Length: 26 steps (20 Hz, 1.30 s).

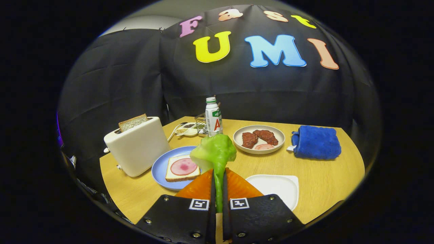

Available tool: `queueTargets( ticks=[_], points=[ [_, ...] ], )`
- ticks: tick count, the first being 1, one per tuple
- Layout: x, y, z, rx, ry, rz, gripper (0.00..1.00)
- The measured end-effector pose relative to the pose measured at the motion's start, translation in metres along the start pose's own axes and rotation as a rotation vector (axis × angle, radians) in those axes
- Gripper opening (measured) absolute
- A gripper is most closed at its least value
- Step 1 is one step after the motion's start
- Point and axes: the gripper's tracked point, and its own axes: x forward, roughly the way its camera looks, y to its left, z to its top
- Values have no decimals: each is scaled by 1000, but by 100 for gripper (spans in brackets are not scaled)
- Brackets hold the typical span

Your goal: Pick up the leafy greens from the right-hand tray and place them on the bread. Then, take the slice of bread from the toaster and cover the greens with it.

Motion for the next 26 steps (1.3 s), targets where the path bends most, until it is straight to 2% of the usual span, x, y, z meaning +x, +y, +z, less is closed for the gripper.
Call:
queueTargets(
  ticks=[6, 11, 15, 19, 20, 21, 22, 23, 25, 26],
  points=[
    [31, 36, 14, -15, -35, 7, 8],
    [59, 54, 8, -37, -25, -39, 8],
    [80, 81, 1, -56, 1, -14, 9],
    [107, 85, -18, -101, 69, -36, 13],
    [111, 89, -30, -91, 109, -23, 17],
    [113, 91, -40, -73, 141, -12, 30],
    [113, 93, -42, -54, 145, -9, 35],
    [109, 89, -40, -43, 137, -33, 55],
    [103, 81, -27, -37, 69, -88, 87],
    [98, 79, -21, -32, 29, -115, 88]
  ],
)
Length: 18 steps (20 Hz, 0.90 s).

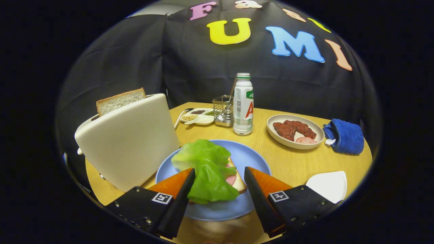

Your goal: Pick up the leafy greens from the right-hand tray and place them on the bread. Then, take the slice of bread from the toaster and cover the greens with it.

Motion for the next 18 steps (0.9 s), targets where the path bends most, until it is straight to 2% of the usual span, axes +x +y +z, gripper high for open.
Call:
queueTargets(
  ticks=[5, 7, 10, 13, 18],
  points=[
    [-42, 4, 35, 43, -202, -72, 88],
    [-55, 22, 52, 63, -288, -67, 88],
    [-72, 45, 70, 46, -395, -110, 89],
    [-79, 93, 81, 9, -471, -76, 88],
    [-77, 156, 83, -12, -456, 14, 88]
  ],
)
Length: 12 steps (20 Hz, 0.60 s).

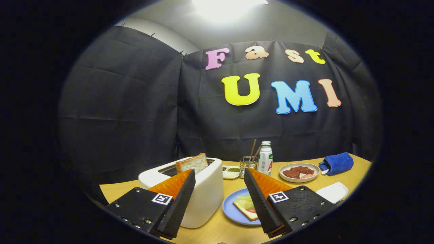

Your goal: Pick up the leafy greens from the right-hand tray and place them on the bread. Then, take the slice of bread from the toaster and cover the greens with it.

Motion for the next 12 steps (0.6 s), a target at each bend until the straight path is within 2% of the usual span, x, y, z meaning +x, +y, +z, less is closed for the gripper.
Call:
queueTargets(
  ticks=[8, 12],
  points=[
    [19, 41, 3, 17, 32, 30, 88],
    [45, 47, -7, -14, 84, -37, 88]
  ],
)
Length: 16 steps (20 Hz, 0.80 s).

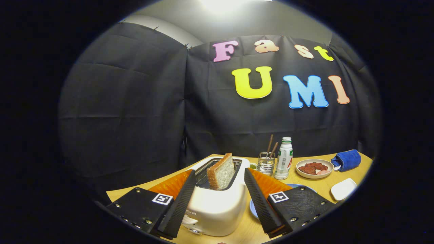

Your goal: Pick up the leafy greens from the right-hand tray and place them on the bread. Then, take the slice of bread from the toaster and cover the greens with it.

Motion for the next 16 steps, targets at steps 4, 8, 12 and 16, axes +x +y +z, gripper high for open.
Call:
queueTargets(
  ticks=[4, 8, 12, 16],
  points=[
    [25, -13, -7, 7, 44, -105, 88],
    [36, -27, -7, 40, 76, -170, 80],
    [45, -22, 0, -17, 72, -148, 57],
    [43, -10, -5, -15, 96, -82, 16]
  ],
)
